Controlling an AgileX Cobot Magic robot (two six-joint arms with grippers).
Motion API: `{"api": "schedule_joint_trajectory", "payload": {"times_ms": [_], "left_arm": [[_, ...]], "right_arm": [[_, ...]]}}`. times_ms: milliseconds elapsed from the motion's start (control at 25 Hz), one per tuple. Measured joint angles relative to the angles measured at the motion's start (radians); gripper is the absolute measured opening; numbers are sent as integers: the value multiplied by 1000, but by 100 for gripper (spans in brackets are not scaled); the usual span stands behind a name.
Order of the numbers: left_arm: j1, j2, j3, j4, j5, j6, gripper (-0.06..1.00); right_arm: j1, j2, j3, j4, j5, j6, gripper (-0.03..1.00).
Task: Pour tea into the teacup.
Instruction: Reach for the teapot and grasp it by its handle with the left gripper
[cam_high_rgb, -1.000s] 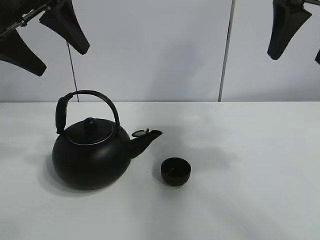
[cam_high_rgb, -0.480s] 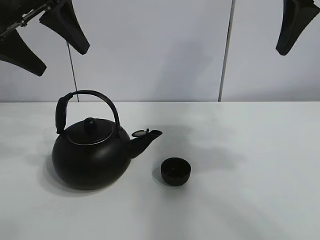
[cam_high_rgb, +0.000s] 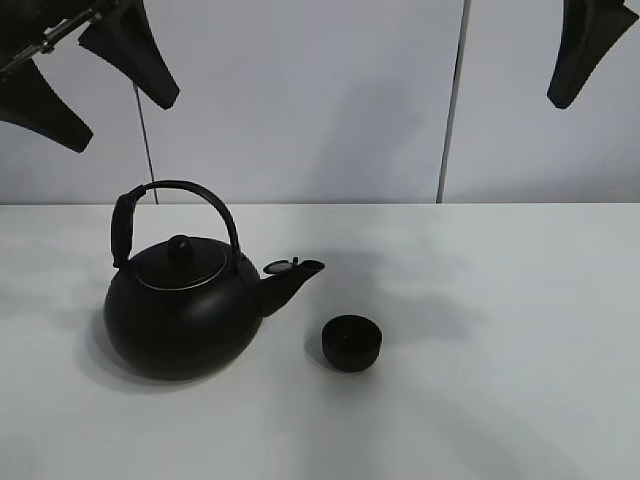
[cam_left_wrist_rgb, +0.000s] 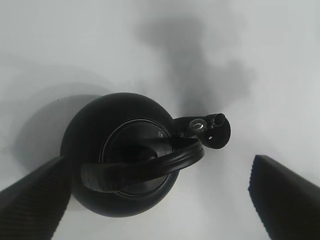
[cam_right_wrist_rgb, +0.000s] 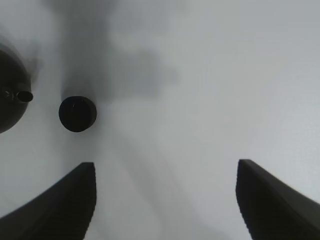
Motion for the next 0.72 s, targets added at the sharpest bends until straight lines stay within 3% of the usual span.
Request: {"api": "schedule_joint_trajectory", "payload": {"times_ms": [480,720], "left_arm": [[0,0,0,-33,-69,0,70],[0,0,0,-36,-51,0,70]], "right_arm": [[0,0,0,0,0,-1,54],[0,0,0,0,0,0,54]]}}
